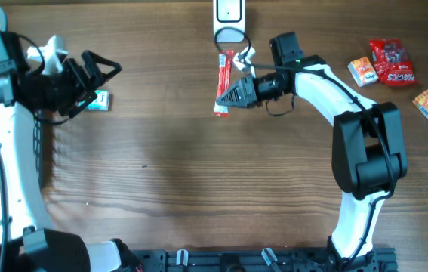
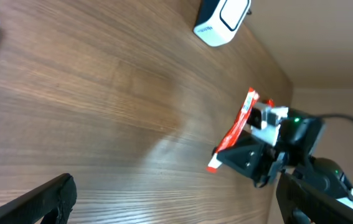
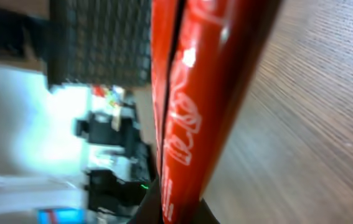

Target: Scan the item barcode

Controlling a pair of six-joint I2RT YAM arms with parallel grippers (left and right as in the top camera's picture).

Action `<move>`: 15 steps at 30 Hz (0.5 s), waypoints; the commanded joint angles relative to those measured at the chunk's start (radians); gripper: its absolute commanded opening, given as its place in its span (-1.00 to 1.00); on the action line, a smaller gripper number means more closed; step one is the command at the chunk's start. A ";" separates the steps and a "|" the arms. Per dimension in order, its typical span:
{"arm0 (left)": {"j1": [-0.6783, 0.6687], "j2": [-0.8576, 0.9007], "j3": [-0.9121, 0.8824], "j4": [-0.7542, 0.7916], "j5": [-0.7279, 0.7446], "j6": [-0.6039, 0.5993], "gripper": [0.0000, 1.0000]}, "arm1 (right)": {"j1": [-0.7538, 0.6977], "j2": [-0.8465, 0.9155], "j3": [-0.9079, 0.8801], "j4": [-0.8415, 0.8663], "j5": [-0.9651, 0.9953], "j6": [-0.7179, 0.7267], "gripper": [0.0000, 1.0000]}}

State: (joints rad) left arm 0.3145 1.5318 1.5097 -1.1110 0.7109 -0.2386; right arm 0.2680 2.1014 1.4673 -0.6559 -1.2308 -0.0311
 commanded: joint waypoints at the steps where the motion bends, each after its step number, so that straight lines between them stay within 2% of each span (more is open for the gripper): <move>1: 0.015 -0.014 0.015 -0.009 -0.044 -0.009 1.00 | 0.037 -0.011 -0.002 -0.056 -0.003 -0.396 -0.91; 7: 0.015 -0.013 0.014 -0.008 -0.141 -0.008 1.00 | 0.043 -0.032 -0.002 0.006 0.119 -0.413 -0.92; 12: 0.015 -0.013 0.014 -0.008 -0.182 -0.008 1.00 | 0.042 -0.066 -0.002 0.032 0.143 -0.408 -0.91; 15: 0.015 -0.013 0.014 -0.008 -0.182 -0.008 1.00 | 0.042 -0.085 -0.002 0.060 0.178 -0.348 -0.91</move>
State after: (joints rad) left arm 0.3229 1.5257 1.5097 -1.1187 0.5587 -0.2462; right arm 0.3126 2.0811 1.4662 -0.6224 -1.0973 -0.3992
